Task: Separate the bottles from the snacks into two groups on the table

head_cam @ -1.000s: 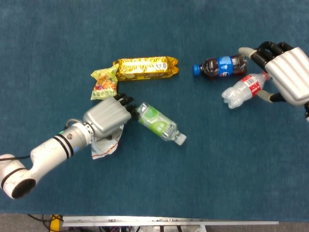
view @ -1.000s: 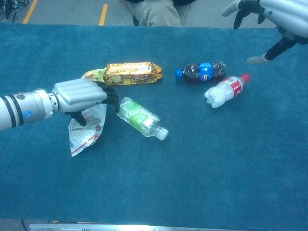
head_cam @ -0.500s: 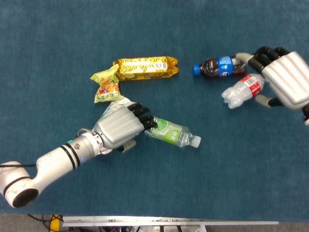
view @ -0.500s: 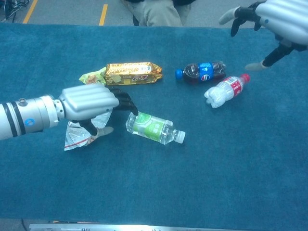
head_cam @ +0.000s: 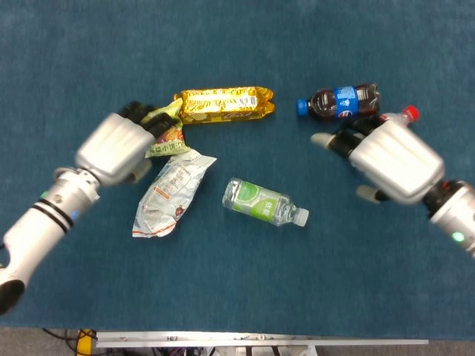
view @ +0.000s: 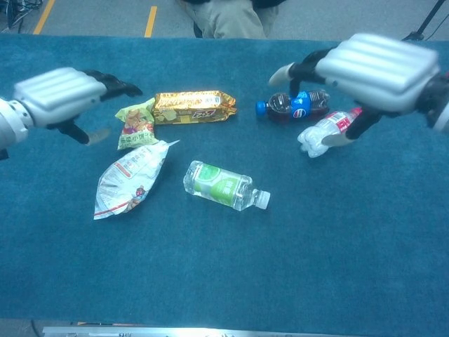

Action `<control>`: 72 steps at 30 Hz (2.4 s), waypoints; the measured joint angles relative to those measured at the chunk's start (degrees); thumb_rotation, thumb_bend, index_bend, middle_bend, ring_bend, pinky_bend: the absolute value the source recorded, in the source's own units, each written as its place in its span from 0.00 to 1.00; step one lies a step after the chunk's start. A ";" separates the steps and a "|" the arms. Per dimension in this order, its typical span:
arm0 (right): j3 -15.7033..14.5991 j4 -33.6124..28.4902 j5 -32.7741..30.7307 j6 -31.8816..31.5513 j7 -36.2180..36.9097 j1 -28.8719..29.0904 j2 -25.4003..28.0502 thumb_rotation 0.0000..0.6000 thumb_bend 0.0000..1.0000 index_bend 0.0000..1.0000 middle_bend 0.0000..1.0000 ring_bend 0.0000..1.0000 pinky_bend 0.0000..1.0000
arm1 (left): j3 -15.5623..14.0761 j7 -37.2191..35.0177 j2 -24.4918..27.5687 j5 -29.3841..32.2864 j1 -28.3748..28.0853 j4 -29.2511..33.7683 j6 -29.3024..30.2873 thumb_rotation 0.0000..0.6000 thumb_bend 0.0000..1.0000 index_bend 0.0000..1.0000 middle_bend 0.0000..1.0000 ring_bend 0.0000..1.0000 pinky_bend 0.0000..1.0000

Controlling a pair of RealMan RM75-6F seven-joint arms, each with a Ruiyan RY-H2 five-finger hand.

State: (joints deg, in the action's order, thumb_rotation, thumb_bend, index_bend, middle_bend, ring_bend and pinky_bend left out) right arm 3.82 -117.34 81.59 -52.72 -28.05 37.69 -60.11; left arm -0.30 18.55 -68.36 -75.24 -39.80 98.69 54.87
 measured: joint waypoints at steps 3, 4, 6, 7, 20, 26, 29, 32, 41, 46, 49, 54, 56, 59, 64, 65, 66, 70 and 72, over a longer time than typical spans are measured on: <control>-0.05 -0.59 -2.11 1.59 -4.11 1.37 -2.31 1.00 0.09 0.18 0.34 0.24 0.36 | 0.52 -0.26 0.53 0.79 1.46 -0.44 1.88 1.00 0.40 0.08 0.14 0.11 0.14; -0.05 -0.75 -3.07 1.98 -5.51 1.81 -3.16 1.00 0.08 0.18 0.34 0.24 0.36 | 0.67 -0.39 0.64 0.97 1.80 -0.66 2.29 1.00 0.40 0.08 0.14 0.11 0.14; -0.04 -1.10 -5.88 2.65 -9.07 2.88 -5.26 1.00 0.05 0.17 0.33 0.24 0.36 | 1.01 -0.68 0.95 1.51 2.42 -1.15 2.95 1.00 0.40 0.08 0.14 0.11 0.14; -0.04 -1.24 -7.22 2.80 -10.70 3.35 -6.18 1.00 0.04 0.16 0.33 0.24 0.36 | 1.11 -0.74 1.09 1.62 2.61 -1.26 3.19 1.00 0.40 0.08 0.14 0.11 0.14; -2.64 -1.38 -28.75 -5.50 -35.61 10.13 -23.57 1.00 0.00 0.05 0.27 0.21 0.36 | 1.90 -2.84 3.17 1.23 4.81 -2.88 4.79 1.00 0.40 0.08 0.14 0.11 0.14; -3.51 0.95 -32.86 -11.88 -40.22 11.58 -30.91 1.00 0.00 0.04 0.27 0.21 0.37 | 1.73 -3.37 3.40 0.12 5.17 -3.10 4.40 1.00 0.40 0.08 0.14 0.11 0.14; -3.57 2.75 -34.64 -14.01 -41.53 12.08 -33.36 1.00 0.00 0.04 0.27 0.21 0.37 | 1.70 -3.61 3.55 -0.36 5.27 -3.02 4.19 1.00 0.40 0.08 0.14 0.11 0.14; -3.44 4.52 -35.64 -15.14 -41.94 12.46 -35.09 1.00 0.00 0.04 0.27 0.21 0.37 | 1.70 -4.03 3.61 -0.82 5.34 -2.99 3.94 1.00 0.40 0.08 0.14 0.11 0.14; -2.76 8.46 -37.11 -16.45 -41.34 13.40 -39.13 1.00 0.00 0.04 0.27 0.21 0.37 | 1.55 -4.69 3.83 -1.71 5.29 -3.08 2.56 1.00 0.40 0.08 0.14 0.11 0.14; -2.33 8.12 -37.79 -16.94 -40.55 13.68 -39.68 1.00 0.00 0.04 0.27 0.21 0.37 | 1.48 -5.40 4.21 -1.93 5.34 -3.08 1.97 1.00 0.40 0.08 0.14 0.11 0.14; -2.38 7.41 -38.04 -17.01 -40.32 13.89 -39.50 1.00 0.00 0.04 0.27 0.21 0.37 | 1.44 -5.72 4.41 -1.96 5.37 -3.21 1.51 1.00 0.40 0.08 0.13 0.11 0.14; -2.80 8.03 -38.40 -17.03 -40.65 14.33 -40.56 1.00 0.00 0.04 0.27 0.21 0.37 | 1.38 -6.00 4.39 -2.09 5.36 -3.33 0.89 1.00 0.40 0.08 0.13 0.11 0.14; -2.84 8.72 -38.37 -17.15 -40.83 14.56 -41.52 1.00 0.00 0.04 0.27 0.21 0.37 | 1.32 -5.99 4.46 -2.21 5.36 -3.23 0.70 1.00 0.40 0.08 0.13 0.11 0.14; -2.81 9.86 -38.33 -17.54 -41.21 14.88 -42.90 1.00 0.00 0.04 0.27 0.21 0.37 | 1.27 -6.03 4.63 -2.40 5.41 -3.02 0.57 1.00 0.40 0.08 0.13 0.11 0.14; -2.99 11.91 -38.42 -18.18 -42.18 15.28 -44.24 1.00 0.00 0.04 0.27 0.21 0.37 | 1.26 -6.24 4.78 -2.73 5.52 -2.89 0.52 1.00 0.40 0.08 0.13 0.11 0.14; -3.00 12.21 -38.47 -18.25 -42.25 15.31 -44.31 1.00 0.00 0.04 0.27 0.21 0.37 | 1.24 -6.28 4.79 -2.79 5.52 -2.86 0.46 1.00 0.40 0.08 0.13 0.11 0.14; -3.00 12.50 -38.47 -18.31 -42.27 15.34 -44.35 1.00 0.00 0.04 0.27 0.21 0.37 | 1.23 -6.31 4.79 -2.83 5.52 -2.85 0.38 1.00 0.40 0.08 0.13 0.11 0.14; -2.60 13.93 -38.27 -18.52 -42.04 15.41 -44.39 1.00 0.00 0.04 0.27 0.21 0.37 | 1.22 -6.45 4.63 -3.11 5.44 -2.87 0.10 1.00 0.40 0.08 0.13 0.11 0.14; -2.30 14.63 -38.20 -18.47 -41.88 15.49 -44.32 1.00 0.00 0.04 0.27 0.21 0.37 | 1.24 -6.50 4.56 -3.25 5.42 -2.87 0.06 1.00 0.40 0.08 0.13 0.11 0.14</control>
State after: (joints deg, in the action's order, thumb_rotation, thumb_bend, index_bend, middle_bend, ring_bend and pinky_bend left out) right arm 1.52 -102.70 43.39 -71.19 -69.92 53.18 -104.43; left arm 0.94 12.04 -63.80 -78.50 -34.38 95.82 54.94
